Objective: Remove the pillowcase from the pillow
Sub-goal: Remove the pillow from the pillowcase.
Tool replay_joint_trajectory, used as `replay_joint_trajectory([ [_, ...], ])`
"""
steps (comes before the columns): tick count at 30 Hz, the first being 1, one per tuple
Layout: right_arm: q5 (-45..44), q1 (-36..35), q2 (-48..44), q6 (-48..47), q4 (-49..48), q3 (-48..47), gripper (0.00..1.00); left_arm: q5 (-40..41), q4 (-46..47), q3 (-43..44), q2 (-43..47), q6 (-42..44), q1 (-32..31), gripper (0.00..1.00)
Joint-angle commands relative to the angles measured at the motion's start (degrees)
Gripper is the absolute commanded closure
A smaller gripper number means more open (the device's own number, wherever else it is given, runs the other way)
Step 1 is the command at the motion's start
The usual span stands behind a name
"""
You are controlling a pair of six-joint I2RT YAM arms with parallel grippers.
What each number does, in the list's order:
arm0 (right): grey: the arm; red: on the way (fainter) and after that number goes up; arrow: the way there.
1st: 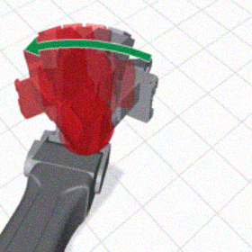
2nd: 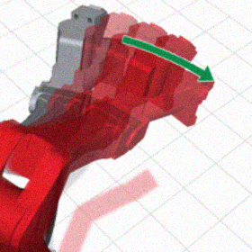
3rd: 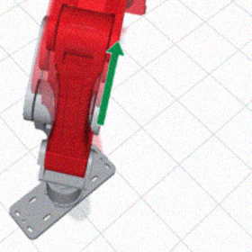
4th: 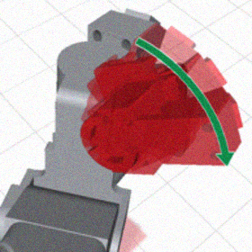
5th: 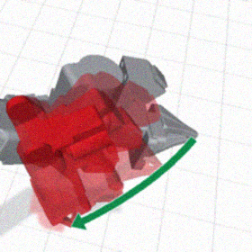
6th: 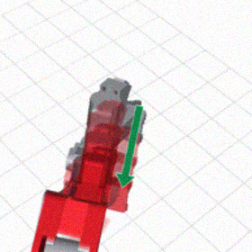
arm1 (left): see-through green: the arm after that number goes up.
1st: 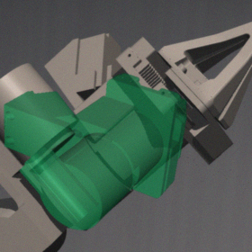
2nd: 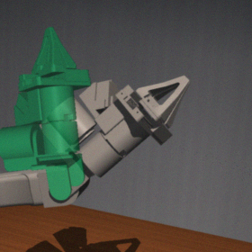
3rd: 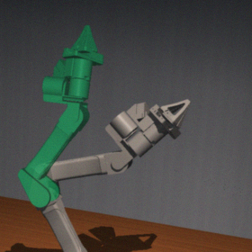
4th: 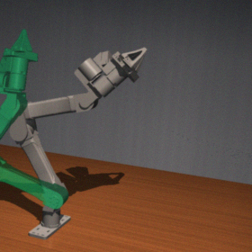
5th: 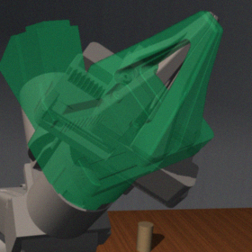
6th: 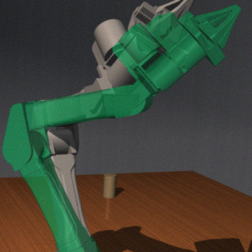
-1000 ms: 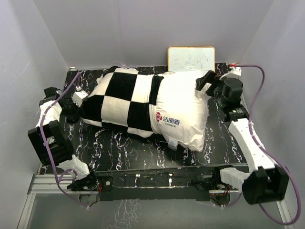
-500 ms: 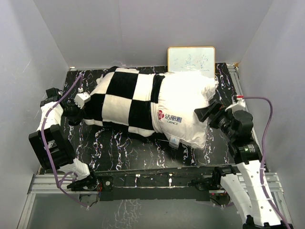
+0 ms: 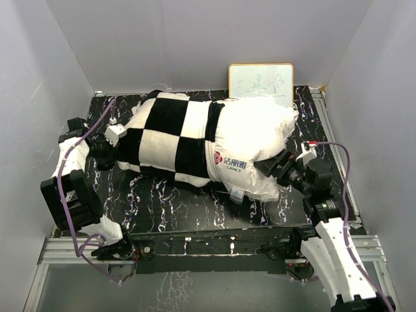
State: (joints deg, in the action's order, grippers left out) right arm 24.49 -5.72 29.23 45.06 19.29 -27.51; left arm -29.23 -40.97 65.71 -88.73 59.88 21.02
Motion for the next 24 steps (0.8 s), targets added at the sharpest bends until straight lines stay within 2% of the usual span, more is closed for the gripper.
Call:
replay_joint_trajectory([
  [1,2.6,-4.1,8.3,1.0,-12.8,0.5,0.02,-2.5,-3.1,0.8,3.5,-2.1,-2.6,1.0],
  [5,-4.8,-11.5,16.9,-2.1,-21.1,-2.0,0.02,-1.1,-3.5,-0.1,4.2,-2.8,-5.4,1.0],
  [9,-17.7,-19.8,28.1,-8.3,-20.8,-6.7,0.02,0.0,-4.7,0.2,4.0,-3.4,-7.5,1.0],
  [12,-24.5,-21.7,31.8,-9.6,-20.6,-7.6,0.03,0.7,-5.8,0.4,3.7,-3.1,-8.0,1.0],
  [14,-28.4,-21.7,31.5,-10.3,-21.1,-7.5,0.18,1.8,-7.0,1.0,3.2,-2.1,-7.9,1.0],
  [15,-30.4,-21.6,30.9,-10.6,-20.6,-7.7,0.32,2.9,-7.3,1.2,2.9,-1.6,-7.9,1.0],
  [16,-33.4,-21.6,30.4,-10.9,-19.0,-8.5,0.53,4.2,-7.1,1.4,2.8,-1.3,-7.9,1.0],
  [17,-36.4,-21.5,29.7,-11.6,-17.1,-9.2,0.82,6.0,-6.5,1.6,2.6,-1.1,-7.9,1.0],
  [18,-39.7,-21.3,28.9,-12.1,-15.7,-9.9,0.91,8.0,-5.4,1.7,2.6,-1.1,-7.8,1.0],
  [21,-46.5,-19.6,25.4,-13.1,-14.0,-10.8,0.92,13.9,-1.7,1.7,2.5,-0.1,-7.0,1.0],
  [24,-47.7,-15.2,23.1,-14.2,-13.8,-11.0,0.92,16.3,0.6,2.8,1.8,0.8,-5.2,1.0],
])
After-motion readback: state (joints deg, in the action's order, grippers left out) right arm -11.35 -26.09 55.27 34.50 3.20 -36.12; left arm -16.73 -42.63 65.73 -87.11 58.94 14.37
